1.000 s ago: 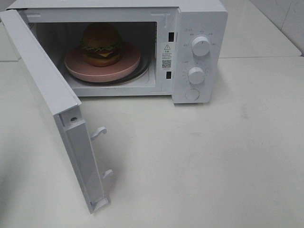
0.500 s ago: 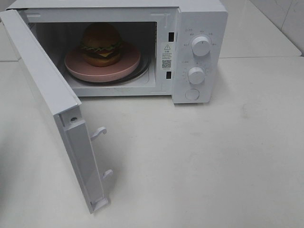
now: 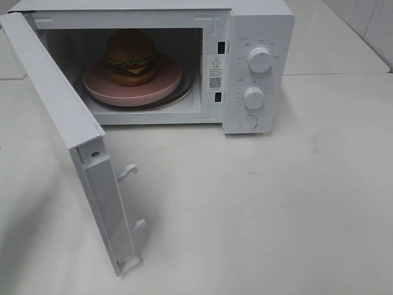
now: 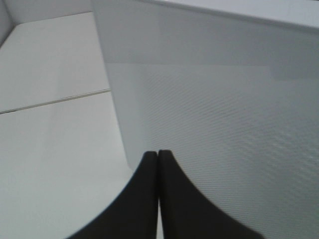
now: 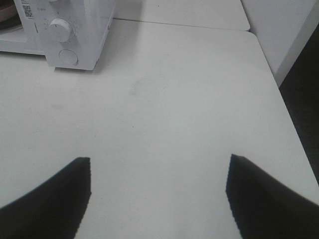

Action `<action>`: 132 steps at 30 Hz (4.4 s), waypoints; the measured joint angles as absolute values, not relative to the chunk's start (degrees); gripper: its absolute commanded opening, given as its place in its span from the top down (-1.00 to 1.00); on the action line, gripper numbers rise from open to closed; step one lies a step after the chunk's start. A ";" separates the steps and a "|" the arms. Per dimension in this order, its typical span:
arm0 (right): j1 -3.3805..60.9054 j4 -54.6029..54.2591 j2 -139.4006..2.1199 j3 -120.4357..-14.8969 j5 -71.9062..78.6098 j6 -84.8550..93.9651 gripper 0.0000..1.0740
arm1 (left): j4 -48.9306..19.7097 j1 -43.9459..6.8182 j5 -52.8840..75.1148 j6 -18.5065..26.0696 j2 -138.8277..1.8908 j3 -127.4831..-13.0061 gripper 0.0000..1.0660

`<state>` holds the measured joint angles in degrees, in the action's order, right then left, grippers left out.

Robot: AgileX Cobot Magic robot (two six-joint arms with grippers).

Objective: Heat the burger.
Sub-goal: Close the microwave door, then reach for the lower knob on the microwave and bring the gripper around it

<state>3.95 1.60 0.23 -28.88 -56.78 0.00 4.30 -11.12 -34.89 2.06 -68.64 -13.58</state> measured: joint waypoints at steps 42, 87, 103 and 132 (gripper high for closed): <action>3.95 1.60 0.23 -28.88 -56.78 0.00 -0.35 | -4.87 -28.82 -52.83 3.78 -91.85 -24.52 1.00; 3.95 1.60 0.23 -28.88 -56.78 0.00 -0.35 | -14.21 -37.36 -32.60 12.38 -114.08 -59.64 1.00; 3.95 1.60 0.23 -28.88 -56.78 0.00 -0.35 | -15.30 -37.24 -24.58 15.07 -113.73 -63.37 1.00; 3.95 1.60 0.23 -28.88 -56.78 0.00 -0.35 | -17.82 -38.45 28.76 13.92 -98.78 -64.40 -0.89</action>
